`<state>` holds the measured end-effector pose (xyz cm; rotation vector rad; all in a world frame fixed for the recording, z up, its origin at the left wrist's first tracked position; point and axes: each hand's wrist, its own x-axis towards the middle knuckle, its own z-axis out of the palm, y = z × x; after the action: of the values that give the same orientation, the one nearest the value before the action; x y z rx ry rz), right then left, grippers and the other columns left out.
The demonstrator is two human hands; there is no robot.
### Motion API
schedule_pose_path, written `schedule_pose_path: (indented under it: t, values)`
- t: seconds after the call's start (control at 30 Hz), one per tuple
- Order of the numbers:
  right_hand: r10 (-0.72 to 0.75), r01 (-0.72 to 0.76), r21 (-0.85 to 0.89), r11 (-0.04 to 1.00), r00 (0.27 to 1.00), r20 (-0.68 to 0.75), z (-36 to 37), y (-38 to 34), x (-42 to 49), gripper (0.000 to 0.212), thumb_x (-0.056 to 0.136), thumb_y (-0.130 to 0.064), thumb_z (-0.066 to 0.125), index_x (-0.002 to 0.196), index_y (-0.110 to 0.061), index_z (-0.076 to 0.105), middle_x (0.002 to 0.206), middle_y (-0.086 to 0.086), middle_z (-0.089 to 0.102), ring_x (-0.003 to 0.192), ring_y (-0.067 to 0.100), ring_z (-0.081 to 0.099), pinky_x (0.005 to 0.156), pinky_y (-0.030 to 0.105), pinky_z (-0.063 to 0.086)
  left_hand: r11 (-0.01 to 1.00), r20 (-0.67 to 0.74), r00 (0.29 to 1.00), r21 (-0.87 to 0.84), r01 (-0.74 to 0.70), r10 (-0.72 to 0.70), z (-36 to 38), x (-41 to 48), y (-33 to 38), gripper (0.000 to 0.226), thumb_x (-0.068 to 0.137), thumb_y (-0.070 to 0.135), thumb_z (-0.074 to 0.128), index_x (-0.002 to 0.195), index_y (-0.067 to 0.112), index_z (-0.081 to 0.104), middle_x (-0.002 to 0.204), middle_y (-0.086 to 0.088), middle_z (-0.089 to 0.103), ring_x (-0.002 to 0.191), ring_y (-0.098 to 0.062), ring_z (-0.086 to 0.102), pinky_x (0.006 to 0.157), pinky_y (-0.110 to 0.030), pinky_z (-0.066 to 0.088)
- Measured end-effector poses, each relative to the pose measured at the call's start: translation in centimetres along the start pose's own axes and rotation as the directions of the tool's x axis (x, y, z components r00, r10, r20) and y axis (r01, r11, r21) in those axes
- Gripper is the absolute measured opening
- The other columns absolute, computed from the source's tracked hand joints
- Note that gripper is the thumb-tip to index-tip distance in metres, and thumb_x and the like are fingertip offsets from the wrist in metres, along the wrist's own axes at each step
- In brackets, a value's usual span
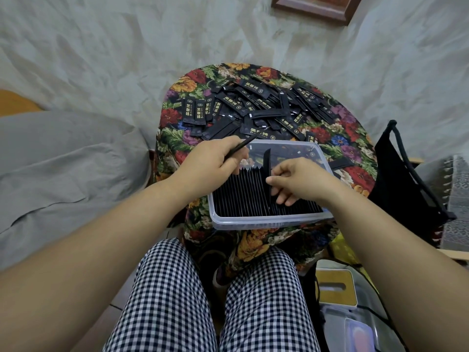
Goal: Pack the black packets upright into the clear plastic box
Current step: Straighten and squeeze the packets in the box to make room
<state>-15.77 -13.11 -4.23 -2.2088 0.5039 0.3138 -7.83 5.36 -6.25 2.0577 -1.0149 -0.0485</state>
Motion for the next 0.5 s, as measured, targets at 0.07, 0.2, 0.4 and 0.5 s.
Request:
schedule_pose_path:
  t: [0.07, 0.2, 0.4, 0.5]
  values:
    - [0.027, -0.027, -0.028, 0.999, 1.000, 0.016, -0.11, -0.15, -0.05, 0.015, 0.095, -0.015, 0.057, 0.083, -0.007, 0.060, 0.067, 0.007, 0.065, 0.050, 0.013, 0.060, 0.046, 0.019, 0.051, 1.000, 0.002, 1.000, 0.007, 0.002, -0.002, 0.01, 0.03, -0.01, 0.015, 0.098, 0.023, 0.043, 0.094, 0.020, 0.057, 0.071, 0.007, 0.064, 0.058, 0.008, 0.051, 0.051, -0.011, 0.032]
    - [0.082, -0.069, -0.160, 0.985, 0.994, 0.078, 0.27, -0.57, 0.44, 0.021, 0.092, -0.018, 0.062, 0.074, -0.007, 0.058, 0.061, 0.004, 0.064, 0.043, 0.009, 0.055, 0.042, 0.017, 0.045, 1.000, 0.005, 1.000, 0.022, 0.002, -0.002, 0.02, 0.09, -0.04, 0.017, 0.098, 0.023, 0.044, 0.095, 0.016, 0.058, 0.072, 0.007, 0.065, 0.057, 0.008, 0.051, 0.050, -0.012, 0.032]
    - [-0.026, 0.027, -0.356, 0.934, 1.000, 0.008, -0.31, -0.68, 0.86, 0.026, 0.080, -0.025, 0.076, 0.074, -0.016, 0.052, 0.059, -0.002, 0.058, 0.040, 0.007, 0.048, 0.038, 0.015, 0.037, 1.000, 0.019, 1.000, 0.021, 0.010, -0.010, 0.06, 0.17, -0.14, 0.017, 0.099, 0.023, 0.043, 0.097, 0.016, 0.059, 0.074, 0.007, 0.066, 0.058, 0.008, 0.051, 0.051, -0.012, 0.032]
    - [-0.075, 0.076, -0.257, 0.964, 0.997, 0.012, -0.15, 0.00, 0.80, 0.021, 0.080, -0.021, 0.076, 0.079, -0.018, 0.055, 0.062, -0.003, 0.057, 0.040, 0.006, 0.045, 0.039, 0.012, 0.035, 0.999, 0.018, 1.000, 0.032, 0.004, -0.005, 0.04, 0.19, -0.18, 0.015, 0.098, 0.021, 0.044, 0.095, 0.017, 0.058, 0.073, 0.007, 0.066, 0.059, 0.009, 0.051, 0.051, -0.012, 0.031]
